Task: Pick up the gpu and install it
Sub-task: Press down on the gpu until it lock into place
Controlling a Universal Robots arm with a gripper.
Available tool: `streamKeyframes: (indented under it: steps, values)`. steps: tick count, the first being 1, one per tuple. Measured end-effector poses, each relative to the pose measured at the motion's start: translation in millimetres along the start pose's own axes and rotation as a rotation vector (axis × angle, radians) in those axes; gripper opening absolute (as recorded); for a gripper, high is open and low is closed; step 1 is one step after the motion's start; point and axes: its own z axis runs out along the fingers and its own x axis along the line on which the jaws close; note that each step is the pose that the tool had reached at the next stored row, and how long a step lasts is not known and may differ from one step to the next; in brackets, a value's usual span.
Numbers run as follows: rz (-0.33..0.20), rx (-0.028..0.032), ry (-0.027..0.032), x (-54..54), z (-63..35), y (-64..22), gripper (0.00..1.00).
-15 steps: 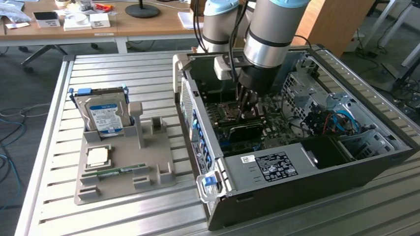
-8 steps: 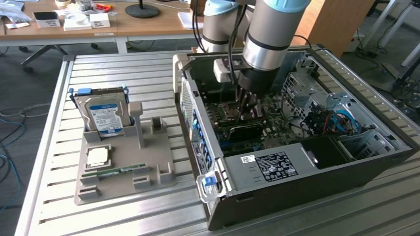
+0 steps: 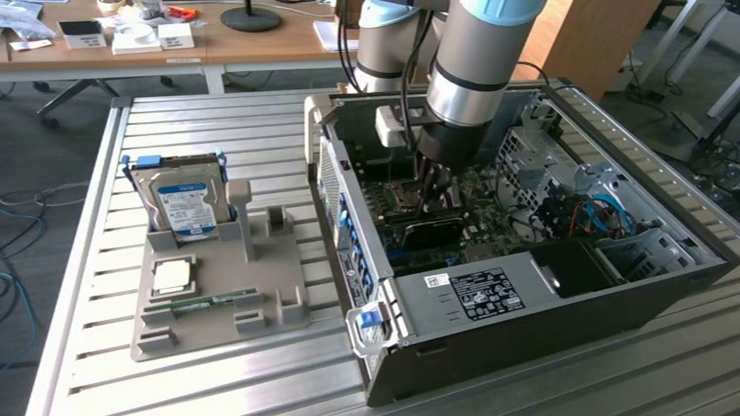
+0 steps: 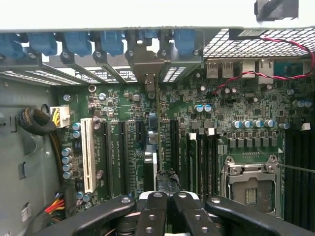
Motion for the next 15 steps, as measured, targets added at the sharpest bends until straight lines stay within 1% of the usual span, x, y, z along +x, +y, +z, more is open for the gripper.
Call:
streamKeyframes:
  steps: [11,15]
  values:
    - [0.000,0.0001,-0.0003,0.0,4.6,0.0,0.11]
    - [0.000,0.0000,0.0000,0.0,4.6,0.0,0.11]
